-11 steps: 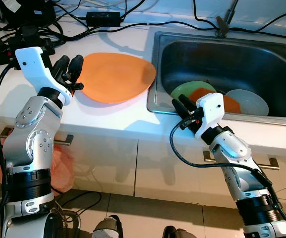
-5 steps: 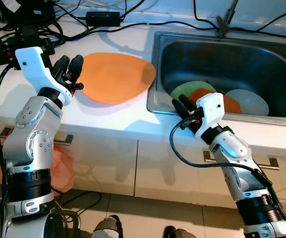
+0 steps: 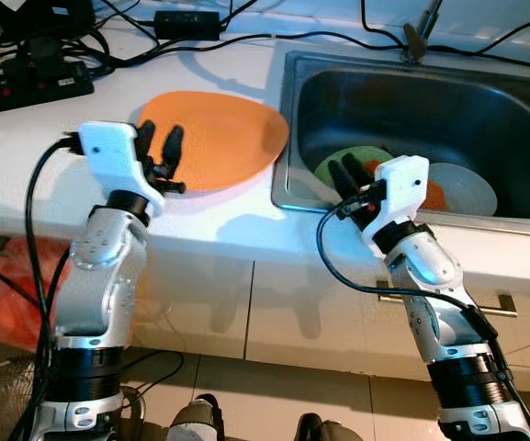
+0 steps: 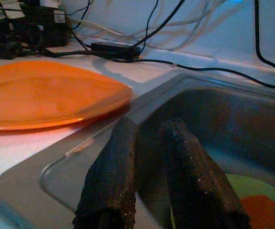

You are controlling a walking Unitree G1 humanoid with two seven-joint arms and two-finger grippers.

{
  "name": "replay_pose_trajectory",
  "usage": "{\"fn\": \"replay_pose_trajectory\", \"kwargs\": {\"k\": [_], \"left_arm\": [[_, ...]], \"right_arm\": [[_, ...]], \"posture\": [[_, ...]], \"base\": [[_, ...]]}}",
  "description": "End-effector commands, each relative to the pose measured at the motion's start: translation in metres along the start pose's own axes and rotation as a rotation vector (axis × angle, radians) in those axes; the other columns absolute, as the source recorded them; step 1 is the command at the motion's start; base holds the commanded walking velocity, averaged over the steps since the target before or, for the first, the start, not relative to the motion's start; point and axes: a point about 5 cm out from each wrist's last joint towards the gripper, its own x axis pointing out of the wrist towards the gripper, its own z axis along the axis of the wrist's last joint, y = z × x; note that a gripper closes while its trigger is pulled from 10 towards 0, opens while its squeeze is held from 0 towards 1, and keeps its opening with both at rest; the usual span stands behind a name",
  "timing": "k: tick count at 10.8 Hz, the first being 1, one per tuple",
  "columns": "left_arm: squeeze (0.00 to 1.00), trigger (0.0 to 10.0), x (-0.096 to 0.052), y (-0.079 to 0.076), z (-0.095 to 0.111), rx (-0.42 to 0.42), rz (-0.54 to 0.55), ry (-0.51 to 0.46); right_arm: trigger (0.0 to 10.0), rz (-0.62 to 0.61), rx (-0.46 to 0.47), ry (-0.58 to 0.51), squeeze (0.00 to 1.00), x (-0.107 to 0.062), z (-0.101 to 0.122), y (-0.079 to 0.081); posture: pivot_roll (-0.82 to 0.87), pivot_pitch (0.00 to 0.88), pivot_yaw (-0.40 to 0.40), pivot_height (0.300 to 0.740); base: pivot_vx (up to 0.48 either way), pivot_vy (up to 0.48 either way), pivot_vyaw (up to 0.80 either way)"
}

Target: Kitchen organization

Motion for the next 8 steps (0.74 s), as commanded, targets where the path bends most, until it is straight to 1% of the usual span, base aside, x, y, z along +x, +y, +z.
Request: {"fn": "replay_pose_trajectory", "kwargs": {"k": [1,2,3,4,6,7,8], "left_arm": [[0.0,10.0,-0.003,-0.002,0.006,0.014,-0.003,-0.042],[0.0,10.0,-0.002,-0.002,0.01,0.002,0.001,-0.058],[0.25,10.0,-0.001,-0.001,0.012,-0.033,-0.001,-0.061],[1.0,10.0,0.0,0.004,0.01,-0.071,0.017,-0.041],[1.0,10.0,-0.003,0.014,0.011,-0.15,0.046,-0.04],[1.0,10.0,-0.004,0.019,0.013,-0.231,0.067,-0.037],[1.0,10.0,-0.006,0.029,0.016,-0.328,0.081,0.007]], "right_arm": [[10.0,-0.017,0.008,-0.012,0.0,0.0,0.001,-0.002],[10.0,-0.02,0.01,-0.015,0.0,0.0,0.002,-0.002],[10.0,-0.022,0.01,-0.016,0.0,0.0,0.001,-0.002],[10.0,-0.021,0.01,-0.018,0.0,0.001,0.001,-0.002],[10.0,-0.022,0.01,-0.018,0.0,0.0,0.0,-0.002],[10.0,-0.023,0.006,-0.015,0.0,0.0,0.0,-0.002],[10.0,-0.024,0.006,-0.014,0.0,0.0,-0.001,-0.002]], "posture": [[0.22,0.176,-0.019,0.74],[0.22,0.175,-0.018,0.74],[0.22,0.173,-0.019,0.74],[0.22,0.17,-0.018,0.74],[0.22,0.166,-0.017,0.74],[0.22,0.163,-0.017,0.74],[0.22,0.159,-0.017,0.74]], "base": [[0.0,0.0,0.0],[0.0,0.0,0.0],[0.0,0.0,0.0],[0.0,0.0,0.0],[0.0,0.0,0.0],[0.0,0.0,0.0],[0.0,0.0,0.0]]}}
